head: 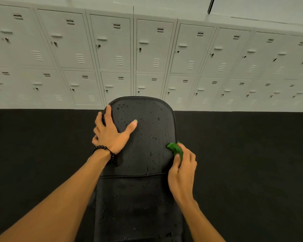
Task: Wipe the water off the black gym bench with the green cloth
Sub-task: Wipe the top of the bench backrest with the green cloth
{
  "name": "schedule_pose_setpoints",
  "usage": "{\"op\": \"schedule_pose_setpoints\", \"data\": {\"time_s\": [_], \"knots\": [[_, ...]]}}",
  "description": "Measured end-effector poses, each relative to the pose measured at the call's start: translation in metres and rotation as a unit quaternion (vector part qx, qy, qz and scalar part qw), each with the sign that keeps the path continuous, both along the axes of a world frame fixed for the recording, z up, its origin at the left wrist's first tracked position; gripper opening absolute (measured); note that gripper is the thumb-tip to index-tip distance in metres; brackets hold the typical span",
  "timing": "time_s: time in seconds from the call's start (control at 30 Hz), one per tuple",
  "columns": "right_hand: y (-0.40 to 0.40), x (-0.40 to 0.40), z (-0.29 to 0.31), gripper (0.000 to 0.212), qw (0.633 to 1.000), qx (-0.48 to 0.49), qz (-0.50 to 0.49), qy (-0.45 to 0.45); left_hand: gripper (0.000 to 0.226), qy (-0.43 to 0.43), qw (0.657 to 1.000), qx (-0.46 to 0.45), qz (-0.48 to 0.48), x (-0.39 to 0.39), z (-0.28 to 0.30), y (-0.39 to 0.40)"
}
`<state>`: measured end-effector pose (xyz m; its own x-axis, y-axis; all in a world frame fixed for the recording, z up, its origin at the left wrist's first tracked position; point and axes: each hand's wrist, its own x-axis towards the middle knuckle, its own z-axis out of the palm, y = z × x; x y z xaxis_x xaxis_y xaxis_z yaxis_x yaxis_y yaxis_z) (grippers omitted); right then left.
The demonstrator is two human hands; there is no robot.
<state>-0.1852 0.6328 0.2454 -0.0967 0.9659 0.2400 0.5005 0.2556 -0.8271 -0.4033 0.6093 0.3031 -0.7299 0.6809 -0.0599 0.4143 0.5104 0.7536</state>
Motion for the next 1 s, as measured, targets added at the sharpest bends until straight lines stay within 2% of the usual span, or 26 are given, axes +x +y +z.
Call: {"op": "schedule_pose_setpoints", "data": {"time_s": [0.1,0.2,0.27,0.33,0.47,0.7,0.87,1.0], "knots": [[0.024,-0.016,0.014,0.035,1.000,0.017,0.008,0.010,0.112,0.025,1.000,-0.018,0.007,0.003,-0.002,0.002],[0.000,-0.008,-0.001,0.035,0.994,0.074,0.024,-0.077,0.120,0.039,0.998,-0.040,0.003,0.005,-0.002,0.002],[-0.013,0.004,-0.015,0.035,0.989,0.101,0.037,-0.102,0.125,0.052,0.997,-0.054,-0.001,0.005,-0.002,0.003],[0.004,0.003,-0.014,0.035,0.989,0.121,0.034,-0.078,0.129,0.064,0.996,-0.067,-0.002,0.005,-0.002,0.004],[0.046,-0.027,0.015,0.032,0.995,0.093,0.001,-0.035,0.131,0.077,0.994,-0.081,-0.001,0.004,-0.003,0.006],[-0.020,0.032,-0.032,0.059,0.985,0.138,0.060,-0.086,0.132,0.085,0.992,-0.091,-0.006,0.002,-0.004,0.008],[0.012,0.021,-0.007,0.039,0.990,0.101,0.050,-0.083,0.132,0.084,0.992,-0.093,-0.013,0.002,-0.004,0.006],[-0.027,0.042,-0.019,0.034,0.987,0.087,0.078,-0.112,0.132,0.085,0.992,-0.094,-0.018,0.002,-0.004,0.006]]}}
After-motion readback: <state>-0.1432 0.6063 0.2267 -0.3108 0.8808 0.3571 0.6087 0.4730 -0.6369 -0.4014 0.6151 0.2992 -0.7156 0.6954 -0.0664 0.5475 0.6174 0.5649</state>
